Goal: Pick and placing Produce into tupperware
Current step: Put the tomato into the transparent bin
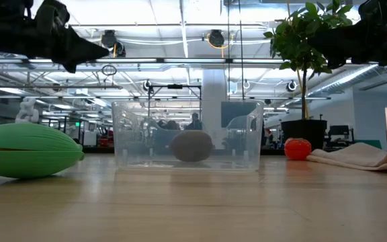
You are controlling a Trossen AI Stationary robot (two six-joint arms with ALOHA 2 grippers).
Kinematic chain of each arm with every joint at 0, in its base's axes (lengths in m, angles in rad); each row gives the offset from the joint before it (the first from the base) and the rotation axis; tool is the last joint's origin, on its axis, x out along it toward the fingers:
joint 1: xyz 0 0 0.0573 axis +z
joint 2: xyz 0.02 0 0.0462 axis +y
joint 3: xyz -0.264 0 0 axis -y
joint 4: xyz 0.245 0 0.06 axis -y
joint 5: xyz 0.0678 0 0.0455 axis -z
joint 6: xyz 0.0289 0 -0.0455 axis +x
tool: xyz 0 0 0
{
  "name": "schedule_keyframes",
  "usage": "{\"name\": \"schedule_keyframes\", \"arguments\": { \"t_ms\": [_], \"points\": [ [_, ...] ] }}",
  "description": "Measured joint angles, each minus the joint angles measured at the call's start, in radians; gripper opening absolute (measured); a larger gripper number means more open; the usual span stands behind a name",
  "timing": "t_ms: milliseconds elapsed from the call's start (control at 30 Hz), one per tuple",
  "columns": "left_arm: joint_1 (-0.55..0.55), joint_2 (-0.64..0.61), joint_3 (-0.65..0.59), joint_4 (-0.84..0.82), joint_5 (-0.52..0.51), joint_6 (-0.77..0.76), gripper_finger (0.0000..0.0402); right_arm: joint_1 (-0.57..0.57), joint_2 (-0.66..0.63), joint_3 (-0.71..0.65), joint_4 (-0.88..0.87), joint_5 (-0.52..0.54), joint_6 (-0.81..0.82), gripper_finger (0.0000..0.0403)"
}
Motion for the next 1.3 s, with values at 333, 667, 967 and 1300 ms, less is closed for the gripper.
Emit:
{"name": "schedule_keyframes", "arguments": {
  "t_ms": [333, 667, 967, 1300],
  "points": [
    [0.017, -0.051, -0.062, 0.003, 0.014, 0.033, 0.0, 0.0, 0.0, 0.0, -0.016, 0.0, 0.0, 0.0121],
    [0.017, -0.057, -0.114, 0.021, 0.042, 0.065, 0.0003, 0.0, 0.001, 0.0, 0.004, 0.116, 0.046, 0.0121],
    [0.017, -0.057, -0.114, 0.02, 0.04, 0.071, 0.0017, -0.001, 0.088, 0.06, -0.07, 0.392, 0.162, 0.0152],
    [0.017, -0.055, -0.114, 0.014, 0.034, 0.071, 0.0019, -0.067, 0.327, 0.288, -0.307, 0.39, 0.279, 0.0211]
  ]
}}
